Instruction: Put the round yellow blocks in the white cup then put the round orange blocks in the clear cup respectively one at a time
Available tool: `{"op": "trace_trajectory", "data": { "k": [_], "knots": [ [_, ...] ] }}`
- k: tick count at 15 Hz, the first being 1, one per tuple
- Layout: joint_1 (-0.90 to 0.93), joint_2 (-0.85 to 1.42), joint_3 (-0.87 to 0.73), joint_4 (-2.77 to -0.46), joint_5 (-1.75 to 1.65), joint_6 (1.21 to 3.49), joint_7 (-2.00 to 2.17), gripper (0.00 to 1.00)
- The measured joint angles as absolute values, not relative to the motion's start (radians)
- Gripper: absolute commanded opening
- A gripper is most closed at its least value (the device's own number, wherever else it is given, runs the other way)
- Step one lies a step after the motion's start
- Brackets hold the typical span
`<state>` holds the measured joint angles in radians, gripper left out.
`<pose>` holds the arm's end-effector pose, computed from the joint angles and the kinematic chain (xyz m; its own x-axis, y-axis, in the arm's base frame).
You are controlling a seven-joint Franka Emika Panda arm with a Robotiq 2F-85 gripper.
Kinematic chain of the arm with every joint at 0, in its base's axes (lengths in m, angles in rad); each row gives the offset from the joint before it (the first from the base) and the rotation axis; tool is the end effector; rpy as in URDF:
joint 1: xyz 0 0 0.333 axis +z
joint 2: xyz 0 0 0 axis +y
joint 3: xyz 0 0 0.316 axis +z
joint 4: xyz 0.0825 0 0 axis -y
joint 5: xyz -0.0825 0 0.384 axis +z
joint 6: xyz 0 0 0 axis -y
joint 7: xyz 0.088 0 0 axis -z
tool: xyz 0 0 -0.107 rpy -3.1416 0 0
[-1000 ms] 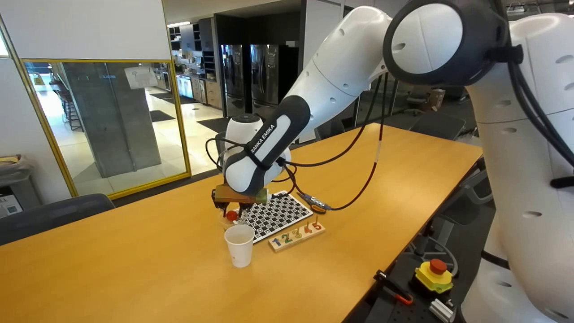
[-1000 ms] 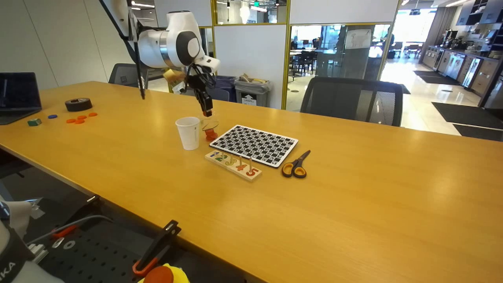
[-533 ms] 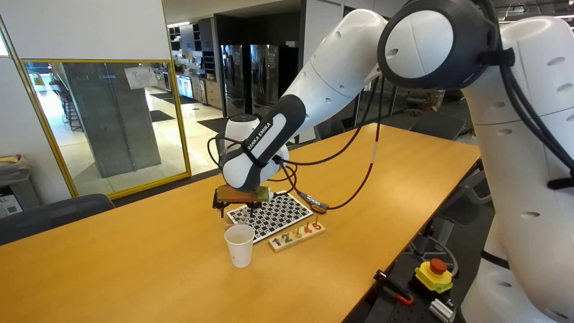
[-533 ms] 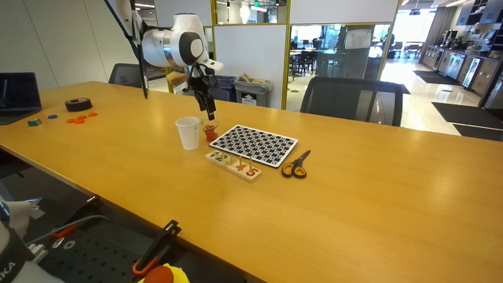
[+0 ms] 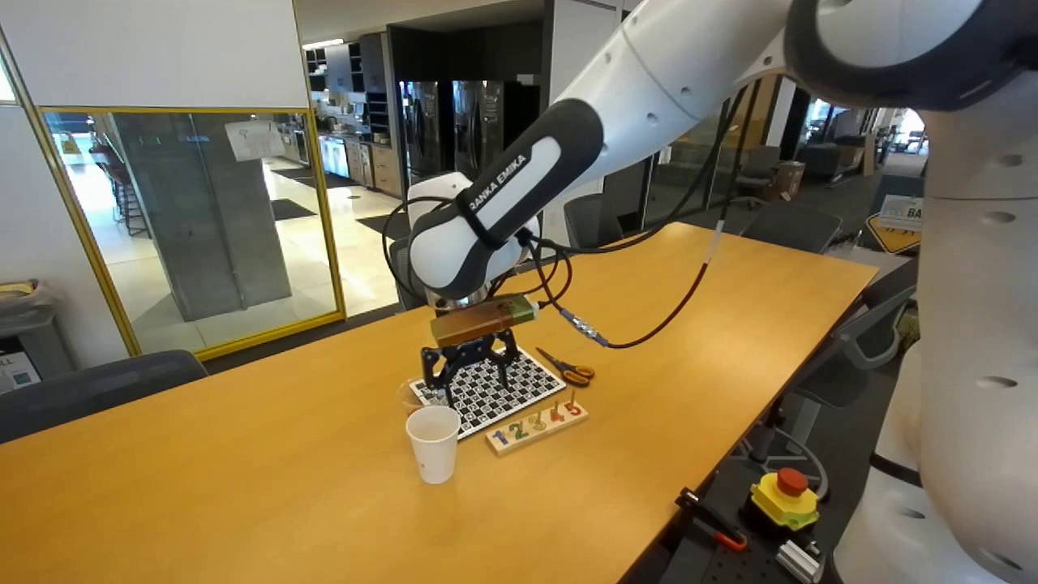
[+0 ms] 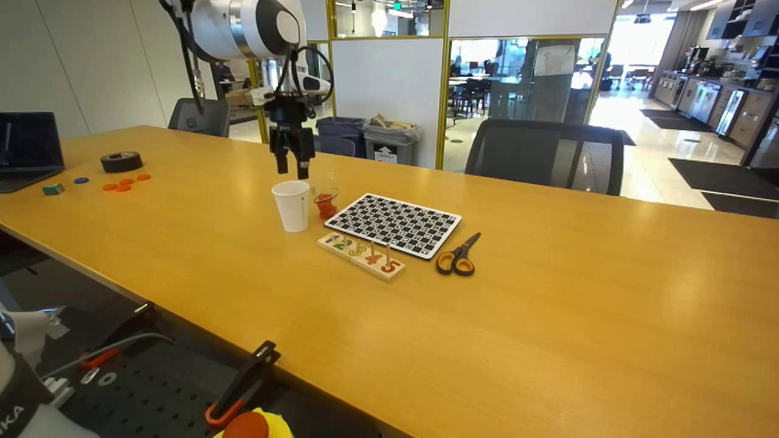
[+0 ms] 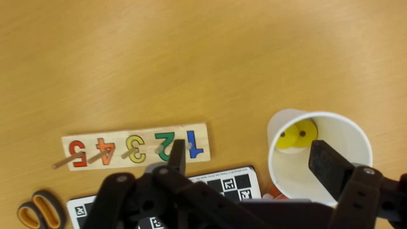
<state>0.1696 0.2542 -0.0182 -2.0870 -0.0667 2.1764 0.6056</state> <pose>0.5556 0.0823 0.2900 0.9084 -0.4044 -0.1059 -0.3895 -0.9108 0.1371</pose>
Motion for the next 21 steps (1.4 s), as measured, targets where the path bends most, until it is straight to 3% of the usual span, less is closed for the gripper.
{"op": "trace_trajectory", "data": {
  "k": [6,13,21],
  "knots": [
    [0.160,-0.083,0.007,-2.353,-0.097,2.103,0.566,1.00],
    [0.043,-0.460,-0.048,-2.663,-0.036,2.054,0.239,1.00],
    [-0.081,-0.749,-0.147,-2.685,-0.034,1.850,-0.038,1.00]
  ]
}}
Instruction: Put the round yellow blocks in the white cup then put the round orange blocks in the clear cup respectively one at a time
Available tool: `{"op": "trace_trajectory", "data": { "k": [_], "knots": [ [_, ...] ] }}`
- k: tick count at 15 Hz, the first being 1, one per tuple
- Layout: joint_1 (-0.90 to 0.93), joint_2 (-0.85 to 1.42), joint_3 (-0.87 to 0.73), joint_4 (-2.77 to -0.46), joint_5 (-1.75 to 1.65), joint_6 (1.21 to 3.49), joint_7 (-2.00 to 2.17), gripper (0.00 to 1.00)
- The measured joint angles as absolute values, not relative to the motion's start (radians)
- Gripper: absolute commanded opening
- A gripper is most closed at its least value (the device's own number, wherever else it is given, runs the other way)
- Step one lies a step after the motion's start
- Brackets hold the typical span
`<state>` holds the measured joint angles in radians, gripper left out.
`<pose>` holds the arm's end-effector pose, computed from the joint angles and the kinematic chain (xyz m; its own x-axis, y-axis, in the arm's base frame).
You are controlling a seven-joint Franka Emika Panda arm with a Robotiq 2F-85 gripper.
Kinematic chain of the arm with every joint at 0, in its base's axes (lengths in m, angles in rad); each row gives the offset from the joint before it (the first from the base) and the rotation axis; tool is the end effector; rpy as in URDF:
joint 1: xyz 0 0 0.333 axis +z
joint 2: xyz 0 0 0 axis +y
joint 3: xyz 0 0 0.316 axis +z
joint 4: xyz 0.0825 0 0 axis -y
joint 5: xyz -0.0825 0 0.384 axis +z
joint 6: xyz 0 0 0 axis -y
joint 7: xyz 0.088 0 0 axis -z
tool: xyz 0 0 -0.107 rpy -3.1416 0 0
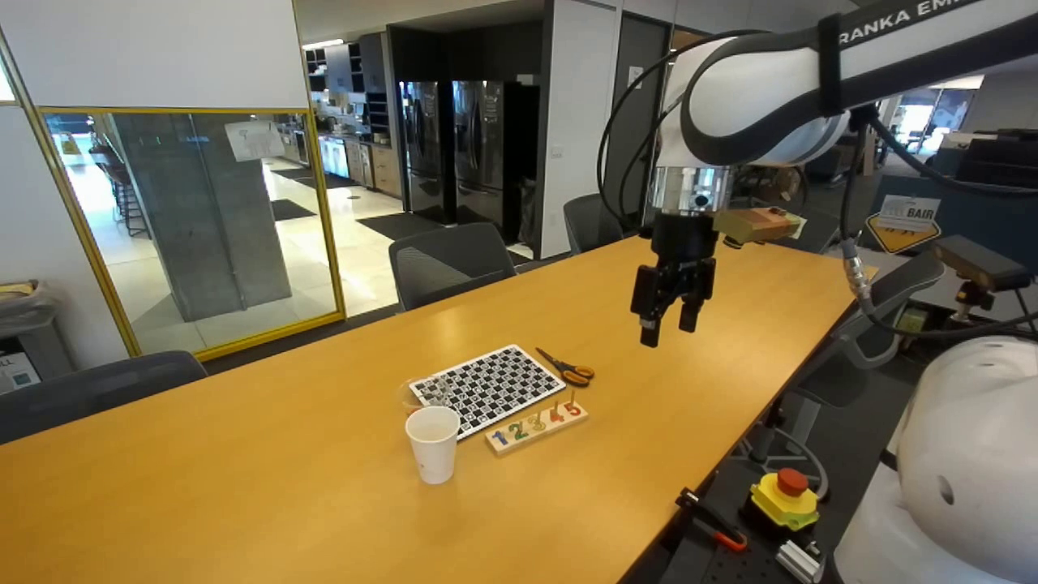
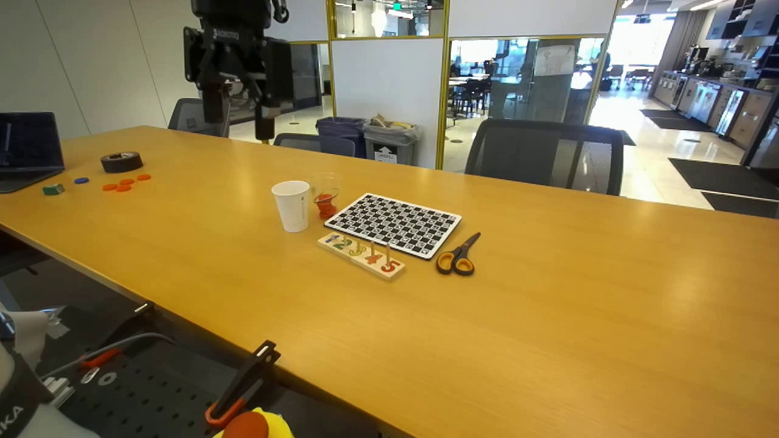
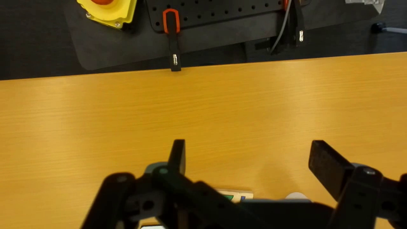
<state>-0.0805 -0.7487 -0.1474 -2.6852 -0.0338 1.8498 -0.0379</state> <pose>0.3043 -0.0722 0.4437 0.9874 -0.1314 -0.0881 -0.1379 -0.9878 -0.0720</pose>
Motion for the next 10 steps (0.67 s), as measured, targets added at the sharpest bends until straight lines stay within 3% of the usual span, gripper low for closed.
{"op": "trace_trajectory", "data": {
  "k": [10],
  "knots": [
    [-0.081,-0.781,-0.091,-2.690,-0.035,1.840,-0.013,1.00]
  ]
}}
